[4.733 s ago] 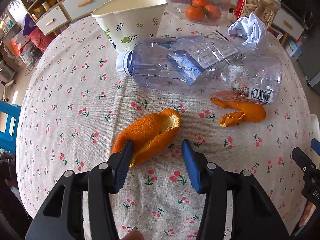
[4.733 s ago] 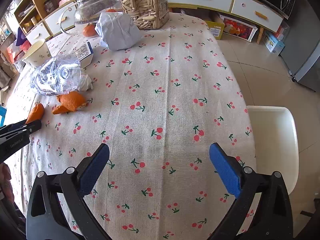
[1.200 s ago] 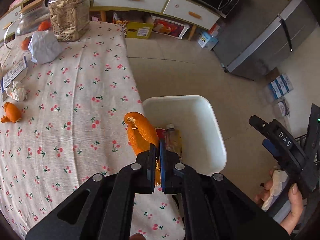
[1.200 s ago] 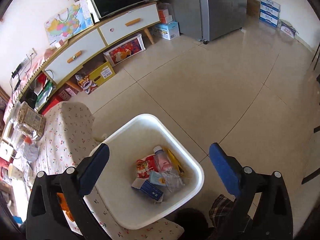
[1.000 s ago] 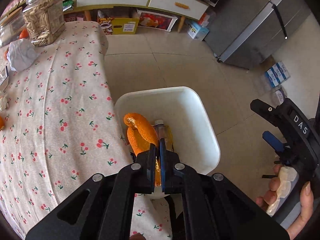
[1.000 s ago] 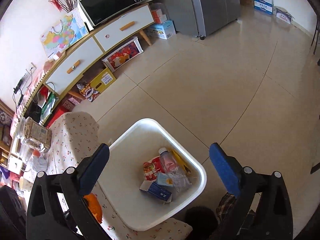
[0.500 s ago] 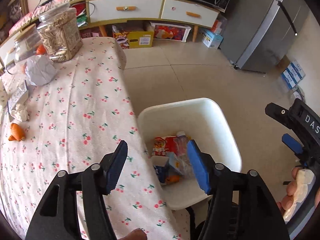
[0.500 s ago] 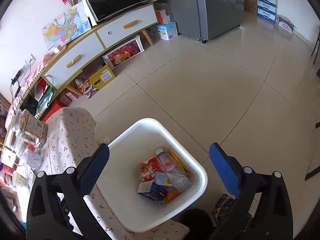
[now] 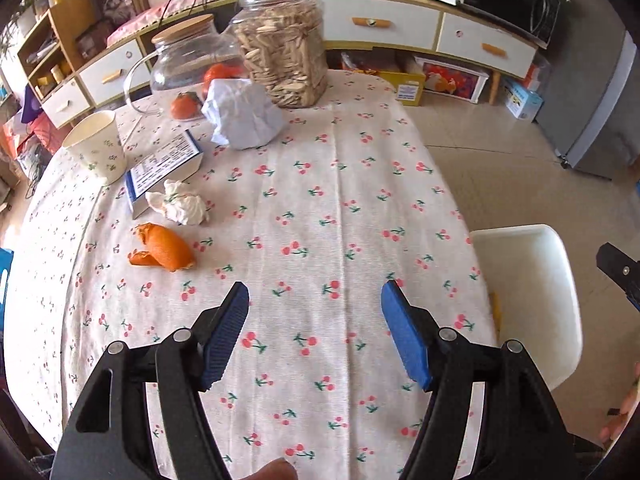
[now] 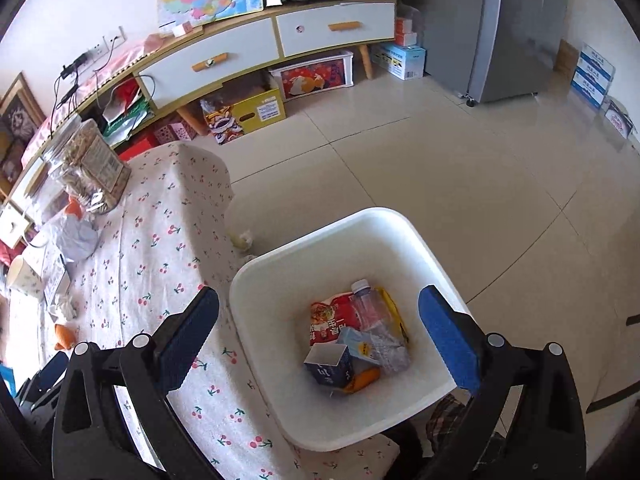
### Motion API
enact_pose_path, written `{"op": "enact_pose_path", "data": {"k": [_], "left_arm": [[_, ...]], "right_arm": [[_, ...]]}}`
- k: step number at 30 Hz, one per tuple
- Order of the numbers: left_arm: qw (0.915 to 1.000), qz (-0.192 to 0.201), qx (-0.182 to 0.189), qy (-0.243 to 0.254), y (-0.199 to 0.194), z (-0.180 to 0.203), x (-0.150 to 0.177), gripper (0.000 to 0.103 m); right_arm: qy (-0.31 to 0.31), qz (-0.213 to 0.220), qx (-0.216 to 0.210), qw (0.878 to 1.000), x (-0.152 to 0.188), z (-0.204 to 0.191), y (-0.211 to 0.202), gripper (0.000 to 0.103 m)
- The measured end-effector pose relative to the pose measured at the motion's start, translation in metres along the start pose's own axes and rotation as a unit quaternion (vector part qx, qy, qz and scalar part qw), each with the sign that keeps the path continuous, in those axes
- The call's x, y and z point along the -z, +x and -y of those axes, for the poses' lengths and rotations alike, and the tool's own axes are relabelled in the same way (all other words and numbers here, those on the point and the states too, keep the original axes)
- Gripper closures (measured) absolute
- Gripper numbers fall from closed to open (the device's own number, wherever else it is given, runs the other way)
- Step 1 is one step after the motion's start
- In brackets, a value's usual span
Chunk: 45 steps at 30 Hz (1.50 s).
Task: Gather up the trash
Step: 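Grasp the second orange peel on the table with the left gripper, then grasp the white tissue with right gripper, carry it to bin while left holds peel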
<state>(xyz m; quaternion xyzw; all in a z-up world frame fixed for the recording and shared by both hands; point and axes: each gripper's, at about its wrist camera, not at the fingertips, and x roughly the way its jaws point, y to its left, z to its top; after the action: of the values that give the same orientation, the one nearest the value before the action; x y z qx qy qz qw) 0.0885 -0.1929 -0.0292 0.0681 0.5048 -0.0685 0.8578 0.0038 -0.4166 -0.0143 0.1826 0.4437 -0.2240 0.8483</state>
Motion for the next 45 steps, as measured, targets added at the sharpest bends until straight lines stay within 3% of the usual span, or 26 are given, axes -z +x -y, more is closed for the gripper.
{"op": "enact_pose_path", "data": {"k": [7, 12, 15, 17, 19, 21, 23, 27, 34, 38, 41, 44, 45], "left_arm": [[0.9945, -0.027, -0.051, -0.087, 0.038, -0.078, 0.002, 0.036], [0.9899, -0.029, -0.038, -0.134, 0.055, -0.112, -0.006, 0.036], [0.9896, -0.019, -0.039, -0.137, 0.060, -0.115, -0.013, 0.038], [0.9907, -0.013, -0.043, -0.129, 0.062, -0.114, -0.016, 0.049], [0.9920, -0.007, -0.041, -0.119, 0.061, -0.114, -0.017, 0.070], [0.9925, -0.008, -0.042, -0.114, 0.058, -0.117, -0.016, 0.082], [0.9926, -0.014, -0.034, -0.116, 0.057, -0.125, -0.016, 0.085], [0.9903, -0.024, -0.032, -0.133, 0.046, -0.153, -0.013, 0.087], [0.9833, 0.007, -0.051, -0.174, 0.007, -0.217, -0.013, 0.087], [0.9777, 0.006, -0.034, -0.207, 0.001, -0.244, -0.010, 0.086], [0.9765, 0.002, -0.026, -0.214, 0.002, -0.249, -0.007, 0.086], [0.9761, 0.000, -0.019, -0.217, 0.004, -0.250, -0.009, 0.086], [0.9759, 0.000, -0.016, -0.218, 0.005, -0.250, -0.010, 0.086]], "right_arm": [[-0.050, -0.012, -0.015, 0.999, 0.009, -0.046, 0.007, 0.007], [-0.081, -0.019, -0.016, 0.996, 0.014, -0.074, 0.014, 0.007], [-0.088, -0.022, -0.017, 0.996, 0.015, -0.084, 0.018, 0.007], [-0.090, -0.023, -0.018, 0.995, 0.016, -0.090, 0.020, 0.007], [-0.093, -0.022, -0.022, 0.995, 0.017, -0.096, 0.021, 0.007], [-0.102, -0.020, -0.030, 0.994, 0.017, -0.106, 0.022, 0.007], [-0.126, -0.013, -0.038, 0.991, 0.019, -0.121, 0.023, 0.007], [-0.210, -0.010, -0.067, 0.975, 0.029, -0.168, 0.027, 0.007], [-0.339, -0.009, -0.151, 0.929, 0.052, -0.270, 0.034, 0.007], [-0.390, -0.009, -0.159, 0.907, 0.068, -0.319, 0.047, 0.008], [-0.407, -0.009, -0.157, 0.900, 0.072, -0.342, 0.056, 0.019], [-0.408, -0.033, -0.166, 0.897, 0.070, -0.354, 0.069, 0.048], [-0.403, -0.029, -0.174, 0.898, 0.068, -0.354, 0.067, 0.070]]}}
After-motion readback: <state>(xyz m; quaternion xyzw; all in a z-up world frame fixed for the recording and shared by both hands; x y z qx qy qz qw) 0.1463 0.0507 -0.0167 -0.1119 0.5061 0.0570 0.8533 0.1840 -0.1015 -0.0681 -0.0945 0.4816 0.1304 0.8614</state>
